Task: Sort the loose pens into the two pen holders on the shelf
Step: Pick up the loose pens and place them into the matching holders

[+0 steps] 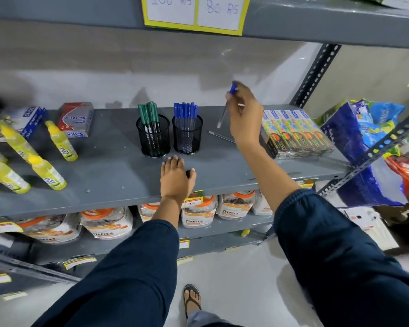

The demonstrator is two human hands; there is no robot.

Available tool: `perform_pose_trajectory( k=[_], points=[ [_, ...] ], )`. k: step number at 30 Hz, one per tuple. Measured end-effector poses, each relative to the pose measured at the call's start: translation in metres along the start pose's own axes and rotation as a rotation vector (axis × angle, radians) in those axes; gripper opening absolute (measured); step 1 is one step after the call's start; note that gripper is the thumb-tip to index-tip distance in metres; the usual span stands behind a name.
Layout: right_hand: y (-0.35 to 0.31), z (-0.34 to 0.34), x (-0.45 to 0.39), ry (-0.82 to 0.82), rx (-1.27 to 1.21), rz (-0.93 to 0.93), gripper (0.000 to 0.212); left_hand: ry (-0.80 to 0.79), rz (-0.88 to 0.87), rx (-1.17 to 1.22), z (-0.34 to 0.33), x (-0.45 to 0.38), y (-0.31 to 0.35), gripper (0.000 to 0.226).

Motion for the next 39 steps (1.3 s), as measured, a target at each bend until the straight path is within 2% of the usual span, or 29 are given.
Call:
perform_pose_trajectory(
  k=[2,5,11,17,27,30,32,34,35,39],
  points=[
    [-0.01,-0.017,-0.017,-0.015,-0.117,-0.029,0.032,0.033,0.014,0.012,0.003,0.0,-0.002,0.047],
    [-0.011,-0.044,-0.039,-0.071,-0.127,-0.081,0.034,0.054,0.036,0.041,0.005,0.0,-0.002,0.045],
    [0.005,-0.09,-0.049,-0.196,0.128,-0.023,0.026,0.036,0.055,0.01,0.003,0.0,-0.001,0.048],
    [0.032,-0.128,-0.042,-0.339,0.301,-0.04,0.03,0.059,0.062,0.012,0.004,0.0,0.0,0.048],
    [0.04,-0.142,-0.041,-0.358,0.474,0.007,0.039,0.06,0.073,0.012,0.003,0.0,-0.003,0.051],
    [0.035,-0.128,-0.043,-0.268,0.388,0.032,0.039,0.078,0.069,0.016,0.003,0.0,-0.002,0.049],
    [0.042,-0.106,-0.05,-0.106,0.316,-0.02,0.035,0.084,0.073,0.023,0.004,0.0,-0.002,0.048],
    [0.067,-0.085,-0.056,0.007,0.33,-0.153,0.034,0.078,0.064,0.039,0.004,-0.001,-0.002,0.048],
    [0.086,-0.08,-0.056,-0.006,0.409,-0.232,0.037,0.06,0.056,0.05,0.003,-0.001,-0.002,0.048],
    [0.17,-0.07,-0.034,-0.262,0.946,-0.491,0.06,0.003,0.046,0.045,0.001,-0.002,-0.003,0.049]
  ],
)
Point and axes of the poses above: each hand's wrist, its own x-axis away from the middle knuckle, its own z-axis out of the back of the hand, y = z × x, the point moved 8 cm from there along -x, towards the middle knuckle, and after that the axes turned 15 degrees about -z, right-handed, at the moved point
